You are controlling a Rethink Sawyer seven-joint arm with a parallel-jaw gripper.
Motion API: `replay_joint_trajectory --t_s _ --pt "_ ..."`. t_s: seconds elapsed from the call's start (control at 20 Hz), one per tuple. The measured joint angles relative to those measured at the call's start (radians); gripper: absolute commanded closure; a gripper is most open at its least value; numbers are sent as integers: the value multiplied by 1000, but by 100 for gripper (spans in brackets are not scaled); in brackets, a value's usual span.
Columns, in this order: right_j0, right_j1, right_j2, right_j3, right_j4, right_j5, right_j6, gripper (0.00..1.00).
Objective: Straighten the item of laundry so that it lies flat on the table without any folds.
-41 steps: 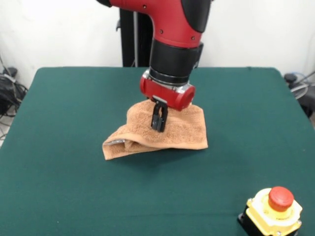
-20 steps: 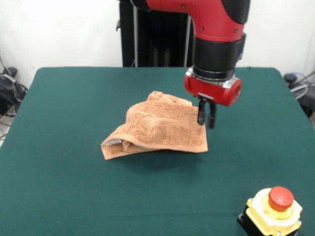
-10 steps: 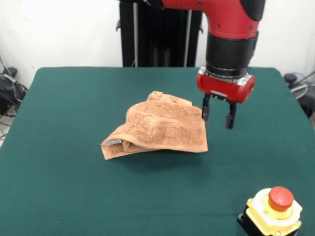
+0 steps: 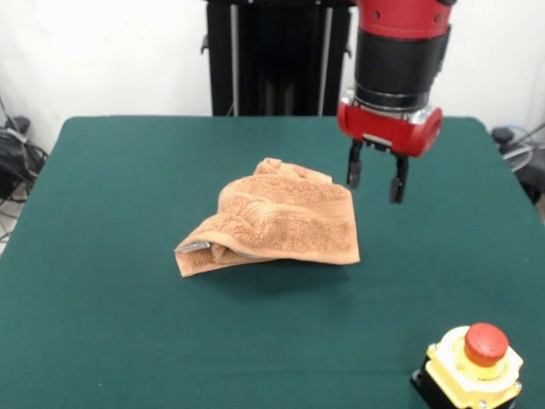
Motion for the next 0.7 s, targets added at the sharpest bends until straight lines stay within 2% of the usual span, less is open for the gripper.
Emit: replay_joint_trajectory --t_s 0.7 --pt "-84 -56 0 0 -34 16 0 0"
